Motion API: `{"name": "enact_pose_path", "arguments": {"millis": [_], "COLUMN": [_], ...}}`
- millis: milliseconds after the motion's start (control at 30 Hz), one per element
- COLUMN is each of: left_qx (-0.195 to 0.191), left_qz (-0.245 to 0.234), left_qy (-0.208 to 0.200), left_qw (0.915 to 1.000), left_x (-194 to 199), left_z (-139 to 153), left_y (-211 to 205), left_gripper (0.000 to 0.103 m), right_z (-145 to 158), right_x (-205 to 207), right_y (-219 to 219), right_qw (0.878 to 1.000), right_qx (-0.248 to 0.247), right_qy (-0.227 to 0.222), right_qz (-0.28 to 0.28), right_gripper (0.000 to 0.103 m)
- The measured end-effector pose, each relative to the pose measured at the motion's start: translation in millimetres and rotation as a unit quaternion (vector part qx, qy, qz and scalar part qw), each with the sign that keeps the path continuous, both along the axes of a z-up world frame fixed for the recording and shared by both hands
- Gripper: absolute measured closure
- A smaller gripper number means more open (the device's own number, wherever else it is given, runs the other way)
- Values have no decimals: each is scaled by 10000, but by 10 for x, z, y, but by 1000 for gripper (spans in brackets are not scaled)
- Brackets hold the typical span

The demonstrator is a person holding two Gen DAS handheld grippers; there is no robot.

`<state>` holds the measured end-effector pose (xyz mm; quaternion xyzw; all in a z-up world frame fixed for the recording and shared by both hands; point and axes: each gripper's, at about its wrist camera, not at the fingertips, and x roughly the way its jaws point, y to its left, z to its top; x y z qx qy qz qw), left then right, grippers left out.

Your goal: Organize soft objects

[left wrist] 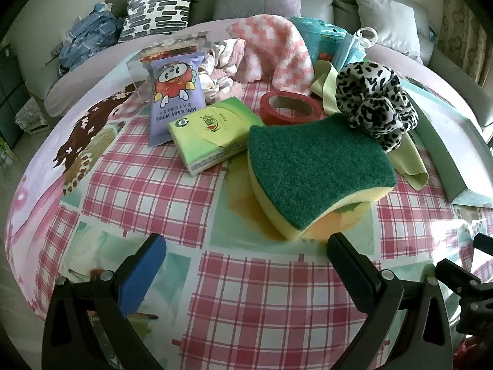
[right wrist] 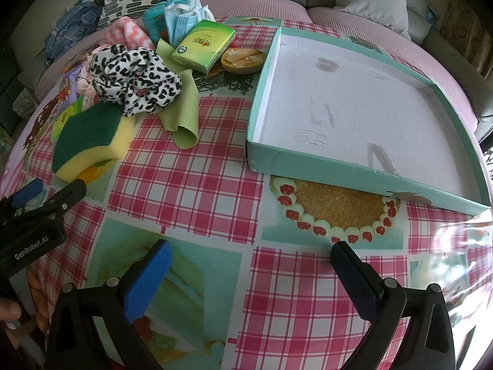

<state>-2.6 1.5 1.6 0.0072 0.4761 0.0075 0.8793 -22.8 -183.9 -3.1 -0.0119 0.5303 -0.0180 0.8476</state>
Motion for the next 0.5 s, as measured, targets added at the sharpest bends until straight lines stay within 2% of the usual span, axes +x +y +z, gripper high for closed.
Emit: {"name": "enact_pose_path", "arguments": {"millis": [200, 500], "left_qx": [129, 95], "left_qz": [-20, -23], "left_qy": [8, -45], "left_qw": [9999, 9999], "left_x": [0, -12], "left_z": [14, 18], "left_y": [0, -7], "left_gripper": [0, 0], "right_z": [1, -1], "right_x": [2, 3], "right_y": [0, 1], "right_qw": [10000, 10000], "right_qx": [-2, -1], "right_qy": [-1, -2], "right_qz": [1, 4], "right_gripper": [0, 0]}}
